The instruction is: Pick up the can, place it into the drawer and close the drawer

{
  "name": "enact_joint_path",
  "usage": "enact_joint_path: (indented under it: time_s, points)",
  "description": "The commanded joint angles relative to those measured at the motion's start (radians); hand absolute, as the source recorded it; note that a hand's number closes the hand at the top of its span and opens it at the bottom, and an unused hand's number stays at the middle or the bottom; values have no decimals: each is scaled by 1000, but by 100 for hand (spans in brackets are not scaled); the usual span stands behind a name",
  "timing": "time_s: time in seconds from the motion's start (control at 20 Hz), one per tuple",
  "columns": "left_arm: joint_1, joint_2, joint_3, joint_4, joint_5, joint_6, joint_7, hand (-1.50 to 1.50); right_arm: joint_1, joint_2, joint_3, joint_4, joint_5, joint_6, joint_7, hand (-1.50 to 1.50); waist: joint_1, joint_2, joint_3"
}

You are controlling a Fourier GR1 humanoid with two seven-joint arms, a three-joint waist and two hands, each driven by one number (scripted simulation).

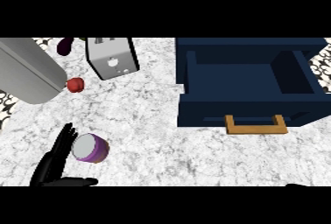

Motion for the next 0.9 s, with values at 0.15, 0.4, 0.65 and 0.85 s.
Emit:
enact_joint_path:
  time_s: [0.15, 0.4, 0.65, 0.85]
  points:
    - [-131, 13, 33, 277, -17, 49, -117, -150, -64, -44, -76, 41, -53, 17, 38, -150, -1, 1, 0]
    - [-162, 48, 47, 401, 0, 38, -175, -150, -24, -37, -100, 25, -78, 62, 12, -150, 0, 0, 0]
    - [-268, 73, 52, 602, -22, 49, -308, -150, -55, -51, -120, 12, -78, 50, 56, -150, -3, 1, 0]
    - [-316, 50, 12, 565, -22, 57, -248, -150, 15, -27, -111, -19, -67, 90, 19, -150, -3, 0, 0]
